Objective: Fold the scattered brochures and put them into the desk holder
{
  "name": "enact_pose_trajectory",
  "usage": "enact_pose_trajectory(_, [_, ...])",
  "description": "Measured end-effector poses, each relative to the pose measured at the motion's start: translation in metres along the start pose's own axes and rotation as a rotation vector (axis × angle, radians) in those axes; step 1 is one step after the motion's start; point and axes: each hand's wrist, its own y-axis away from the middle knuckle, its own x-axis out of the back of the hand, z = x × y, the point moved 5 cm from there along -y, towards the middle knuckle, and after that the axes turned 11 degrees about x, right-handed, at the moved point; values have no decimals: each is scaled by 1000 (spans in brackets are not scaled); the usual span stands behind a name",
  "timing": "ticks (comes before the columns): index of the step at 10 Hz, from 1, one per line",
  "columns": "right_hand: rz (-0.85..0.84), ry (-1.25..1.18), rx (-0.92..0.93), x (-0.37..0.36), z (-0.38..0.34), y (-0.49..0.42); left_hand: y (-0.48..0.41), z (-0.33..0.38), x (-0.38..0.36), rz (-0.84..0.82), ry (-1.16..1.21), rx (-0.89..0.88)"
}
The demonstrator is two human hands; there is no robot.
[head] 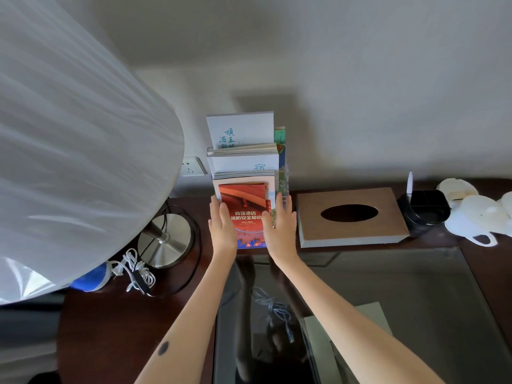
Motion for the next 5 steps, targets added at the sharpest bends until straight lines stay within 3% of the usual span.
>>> enact_pose_trajectory(5, [-14,-146,-1,67,-10,20,46,15,30,56,-70,-166])
